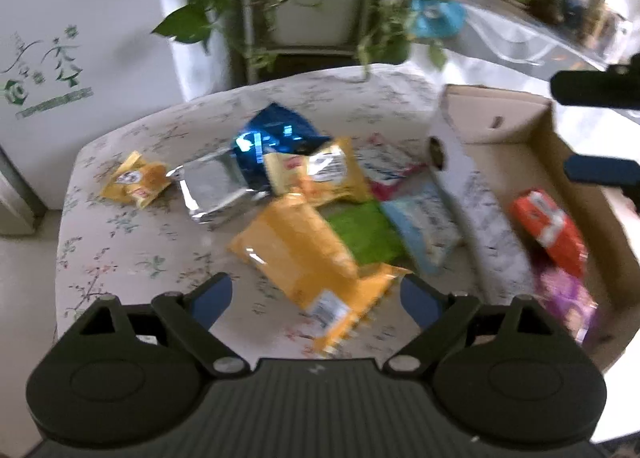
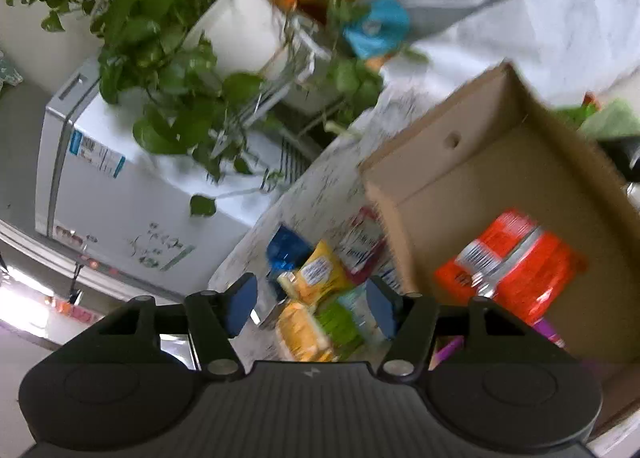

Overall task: Organize snacks
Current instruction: 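Carry both packets into the cardboard box and open both grippers, then withdraw both grippers from the box back over the table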

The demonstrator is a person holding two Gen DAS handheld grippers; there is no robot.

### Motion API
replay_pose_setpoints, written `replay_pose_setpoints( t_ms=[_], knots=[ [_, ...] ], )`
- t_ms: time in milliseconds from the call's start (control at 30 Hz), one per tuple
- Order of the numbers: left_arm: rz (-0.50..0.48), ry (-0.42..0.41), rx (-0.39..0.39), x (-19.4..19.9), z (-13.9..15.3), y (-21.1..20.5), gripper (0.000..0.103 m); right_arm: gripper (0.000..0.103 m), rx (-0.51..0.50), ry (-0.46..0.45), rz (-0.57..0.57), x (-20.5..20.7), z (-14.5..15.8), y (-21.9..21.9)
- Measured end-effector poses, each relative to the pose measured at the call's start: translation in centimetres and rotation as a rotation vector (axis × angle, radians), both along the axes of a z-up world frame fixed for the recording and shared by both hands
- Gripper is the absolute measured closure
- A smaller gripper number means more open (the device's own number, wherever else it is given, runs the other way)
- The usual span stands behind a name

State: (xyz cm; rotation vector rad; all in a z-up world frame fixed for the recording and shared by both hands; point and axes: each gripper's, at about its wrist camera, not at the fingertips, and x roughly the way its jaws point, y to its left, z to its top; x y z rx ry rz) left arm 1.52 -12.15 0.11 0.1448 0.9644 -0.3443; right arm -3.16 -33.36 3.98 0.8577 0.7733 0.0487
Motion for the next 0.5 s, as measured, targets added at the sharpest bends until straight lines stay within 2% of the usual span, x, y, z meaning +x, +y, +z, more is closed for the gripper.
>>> replay_pose_setpoints(
  t_ms=[133, 200, 333, 400, 500],
  knots=[
    [-0.011, -0.017, 0.018, 0.8, -1.2, -0.2, 0.012, 0.032, 0.056, 0.045, 0.006, 1.3, -1.0, 1.5],
    [0.0, -0.01, 0.002, 1.5, -1.6, -0.3, 0.012, 0.031, 0.076, 0.077, -0.003, 2.0, -1.7, 2.3],
    [0.051, -0.005, -0.032, 3.0, -2.5, -0.4, 0.011, 0.025, 0.051, 0.125, -0.055, 3.1, -2.5, 3.7],
    [0.076, 0.008, -0.011, 3.6, -3.2, -0.2, 0.011, 0.025, 0.055, 0.148, -0.083, 3.7, -3.0, 4.1],
    [0.14, 0.079, -0.004, 4.2, -4.4, 0.9, 0.011, 0.025, -0.001, 0.166, -0.101, 4.7, -3.5, 5.1]
  ],
)
